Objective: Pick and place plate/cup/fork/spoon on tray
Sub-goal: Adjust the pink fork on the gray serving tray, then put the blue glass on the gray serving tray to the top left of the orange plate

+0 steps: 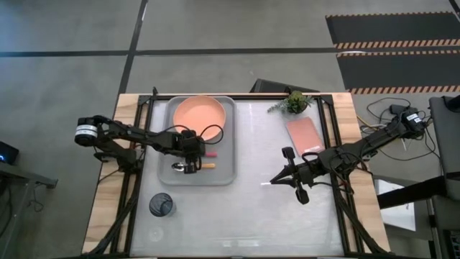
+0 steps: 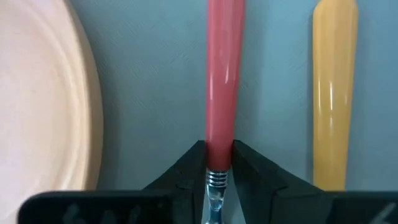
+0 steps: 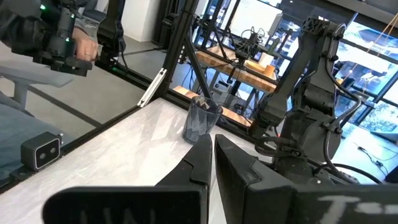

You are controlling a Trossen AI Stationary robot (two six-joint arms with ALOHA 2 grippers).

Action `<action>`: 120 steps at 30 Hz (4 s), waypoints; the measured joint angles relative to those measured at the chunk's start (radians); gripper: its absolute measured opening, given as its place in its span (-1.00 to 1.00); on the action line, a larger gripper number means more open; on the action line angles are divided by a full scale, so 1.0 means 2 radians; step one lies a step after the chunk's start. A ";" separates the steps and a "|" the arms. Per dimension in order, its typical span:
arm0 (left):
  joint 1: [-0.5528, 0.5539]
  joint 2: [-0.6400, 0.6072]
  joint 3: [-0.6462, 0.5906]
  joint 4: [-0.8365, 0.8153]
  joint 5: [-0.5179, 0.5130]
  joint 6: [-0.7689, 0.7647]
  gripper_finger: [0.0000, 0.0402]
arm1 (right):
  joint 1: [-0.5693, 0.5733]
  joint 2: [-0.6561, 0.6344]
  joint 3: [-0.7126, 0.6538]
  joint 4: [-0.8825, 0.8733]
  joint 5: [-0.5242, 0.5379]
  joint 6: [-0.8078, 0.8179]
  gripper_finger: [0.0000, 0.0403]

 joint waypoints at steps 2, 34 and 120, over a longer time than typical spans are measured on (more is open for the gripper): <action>0.000 0.000 0.000 0.002 0.000 -0.001 -0.64 | 0.000 0.000 0.000 0.000 0.000 0.000 -0.96; -0.237 -0.056 0.254 -0.155 0.028 -0.486 -0.52 | 0.000 0.000 0.000 0.005 0.000 0.005 -0.96; -0.132 0.036 0.340 -0.573 -0.135 -0.412 -1.00 | 0.000 0.000 0.000 0.004 0.000 -0.004 -0.96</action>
